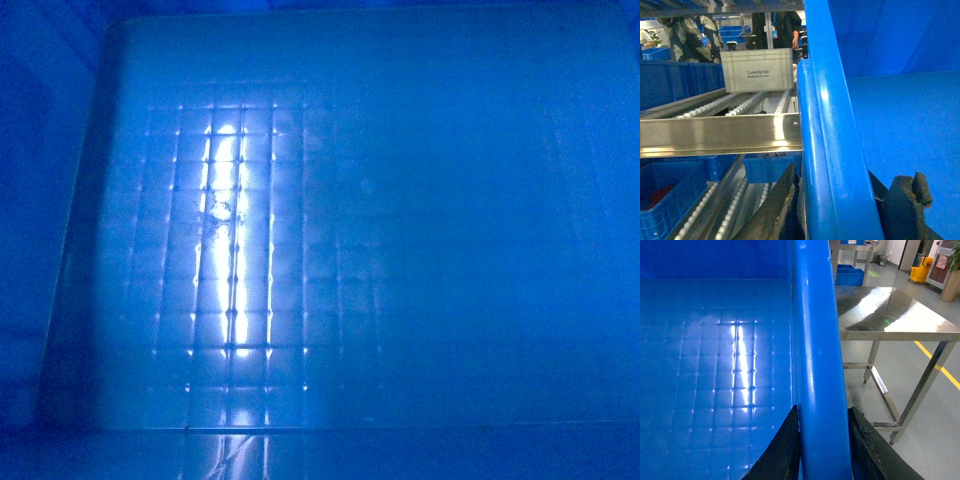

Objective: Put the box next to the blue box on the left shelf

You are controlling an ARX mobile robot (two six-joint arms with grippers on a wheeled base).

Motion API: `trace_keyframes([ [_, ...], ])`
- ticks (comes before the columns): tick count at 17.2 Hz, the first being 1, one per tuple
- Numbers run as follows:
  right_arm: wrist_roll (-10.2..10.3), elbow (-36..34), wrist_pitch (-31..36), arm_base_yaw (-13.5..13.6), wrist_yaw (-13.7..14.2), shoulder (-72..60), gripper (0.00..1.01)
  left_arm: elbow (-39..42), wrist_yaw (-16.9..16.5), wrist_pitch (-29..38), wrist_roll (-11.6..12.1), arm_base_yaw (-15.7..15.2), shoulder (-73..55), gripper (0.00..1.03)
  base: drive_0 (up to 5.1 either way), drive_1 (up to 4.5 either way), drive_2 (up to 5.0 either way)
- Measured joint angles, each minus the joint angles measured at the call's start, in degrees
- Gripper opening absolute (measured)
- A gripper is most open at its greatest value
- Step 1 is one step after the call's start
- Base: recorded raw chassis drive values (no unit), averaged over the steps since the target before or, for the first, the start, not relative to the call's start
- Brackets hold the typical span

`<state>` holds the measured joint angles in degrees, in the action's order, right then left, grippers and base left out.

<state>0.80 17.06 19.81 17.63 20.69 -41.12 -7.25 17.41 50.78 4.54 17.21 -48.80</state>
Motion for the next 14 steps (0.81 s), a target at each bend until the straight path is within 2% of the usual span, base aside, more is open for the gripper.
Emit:
trace_keyframes([
  [14, -0.02, 0.00, 0.00, 0.00, 0.00, 0.02, 0.21, 0.00, 0.00, -0.07, 0.02, 0.00, 0.00, 0.31, -4.9, 2.53, 2.5],
])
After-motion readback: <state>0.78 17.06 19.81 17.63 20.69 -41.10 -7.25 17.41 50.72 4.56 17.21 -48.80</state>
